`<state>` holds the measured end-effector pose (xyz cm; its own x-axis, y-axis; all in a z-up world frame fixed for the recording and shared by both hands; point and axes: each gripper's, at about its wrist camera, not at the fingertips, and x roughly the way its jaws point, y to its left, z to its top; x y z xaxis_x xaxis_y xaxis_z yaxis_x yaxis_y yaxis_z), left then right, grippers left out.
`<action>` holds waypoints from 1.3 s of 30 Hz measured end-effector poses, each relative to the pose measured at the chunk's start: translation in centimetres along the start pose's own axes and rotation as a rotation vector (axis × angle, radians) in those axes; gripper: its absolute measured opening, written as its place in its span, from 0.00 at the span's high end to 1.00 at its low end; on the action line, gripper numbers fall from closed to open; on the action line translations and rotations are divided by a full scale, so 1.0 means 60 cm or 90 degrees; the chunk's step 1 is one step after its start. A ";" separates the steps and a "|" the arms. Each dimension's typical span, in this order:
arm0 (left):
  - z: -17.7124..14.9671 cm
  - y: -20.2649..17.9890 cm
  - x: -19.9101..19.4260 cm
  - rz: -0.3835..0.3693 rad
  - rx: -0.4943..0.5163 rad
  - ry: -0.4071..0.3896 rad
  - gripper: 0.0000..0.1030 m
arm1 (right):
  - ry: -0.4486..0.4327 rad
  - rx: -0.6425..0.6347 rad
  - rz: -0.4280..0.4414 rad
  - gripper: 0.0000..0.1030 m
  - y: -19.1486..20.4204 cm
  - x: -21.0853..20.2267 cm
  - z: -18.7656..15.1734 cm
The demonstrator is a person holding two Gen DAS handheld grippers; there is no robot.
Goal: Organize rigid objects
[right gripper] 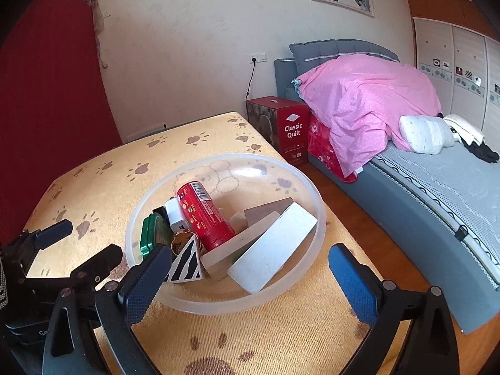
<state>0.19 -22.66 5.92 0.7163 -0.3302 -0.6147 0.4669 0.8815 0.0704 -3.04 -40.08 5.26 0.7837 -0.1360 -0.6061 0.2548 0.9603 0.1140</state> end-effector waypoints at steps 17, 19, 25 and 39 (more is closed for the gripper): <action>-0.010 0.023 0.001 0.042 -0.012 0.004 0.03 | 0.036 -0.036 -0.041 0.00 0.011 0.002 -0.020; -0.009 0.023 0.002 0.043 -0.013 0.009 0.03 | 0.035 -0.047 -0.046 0.00 0.017 0.001 -0.021; -0.008 0.022 0.001 0.032 -0.017 0.016 0.02 | 0.032 -0.074 -0.057 0.00 0.029 0.000 -0.024; -0.005 0.004 0.017 0.060 0.010 0.053 0.00 | 0.032 -0.071 -0.062 0.00 0.024 0.007 -0.027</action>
<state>0.85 -22.67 5.07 0.7123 -0.2170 -0.6674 0.4086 0.9014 0.1430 -3.23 -38.36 3.92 0.7280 -0.2204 -0.6492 0.2615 0.9646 -0.0342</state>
